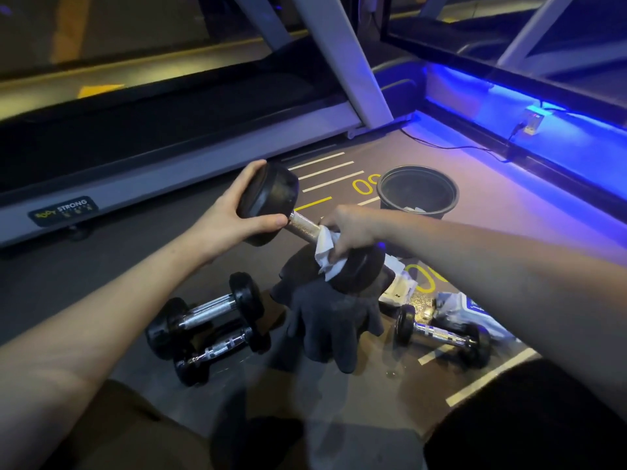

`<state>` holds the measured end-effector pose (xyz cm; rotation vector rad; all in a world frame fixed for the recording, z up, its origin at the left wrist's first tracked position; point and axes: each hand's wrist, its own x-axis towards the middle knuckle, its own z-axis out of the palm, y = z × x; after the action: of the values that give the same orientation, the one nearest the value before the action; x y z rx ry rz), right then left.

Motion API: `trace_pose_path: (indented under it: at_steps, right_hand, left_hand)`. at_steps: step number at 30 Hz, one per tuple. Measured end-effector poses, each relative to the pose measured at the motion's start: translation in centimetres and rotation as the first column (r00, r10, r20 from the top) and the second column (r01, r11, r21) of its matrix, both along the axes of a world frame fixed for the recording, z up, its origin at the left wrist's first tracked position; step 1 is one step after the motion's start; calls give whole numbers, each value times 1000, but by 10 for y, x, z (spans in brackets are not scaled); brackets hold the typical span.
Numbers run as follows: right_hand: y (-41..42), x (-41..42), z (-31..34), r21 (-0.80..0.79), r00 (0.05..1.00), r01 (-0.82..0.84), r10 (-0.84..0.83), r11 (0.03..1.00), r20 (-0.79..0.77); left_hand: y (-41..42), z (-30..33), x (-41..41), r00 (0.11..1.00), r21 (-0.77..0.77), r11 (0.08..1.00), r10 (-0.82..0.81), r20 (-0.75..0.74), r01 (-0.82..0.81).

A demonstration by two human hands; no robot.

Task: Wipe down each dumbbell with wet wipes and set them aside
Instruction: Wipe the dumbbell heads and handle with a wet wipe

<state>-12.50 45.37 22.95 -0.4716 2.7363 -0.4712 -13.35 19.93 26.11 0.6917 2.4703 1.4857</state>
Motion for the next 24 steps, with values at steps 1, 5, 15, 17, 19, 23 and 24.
trace_pose_path:
  at_steps: [1, 5, 15, 17, 19, 23, 24]
  right_hand:
    - [-1, -4, 4, 19, 998, -26, 24, 999, 61]
    - [-5, -5, 6, 70, 997, -45, 40, 997, 67]
    - [-15, 40, -23, 54, 884, 168, -127, 984, -449]
    - [-14, 43, -26, 12, 867, 191, -163, 981, -472]
    - [-10, 38, -30, -50, 873, 204, -204, 978, -442]
    - [2, 35, -35, -123, 873, 235, -265, 964, -409]
    - [4, 37, -33, -123, 866, 244, -273, 962, -419]
  left_hand:
    - [0, 0, 1, 1000, -6, 1000, -10, 0, 10]
    - [-1, 1, 3, 1000, -7, 1000, -28, -3, 28]
    - [-2, 0, 5, 1000, 53, 999, 0, 16, -1]
    - [0, 2, 4, 1000, 50, 999, -4, 11, 3]
    - [1, 3, 3, 1000, 47, 999, -9, 4, 8]
    - [1, 2, 2, 1000, 45, 999, -11, 9, 10]
    - [0, 1, 2, 1000, 49, 999, -8, 14, 7]
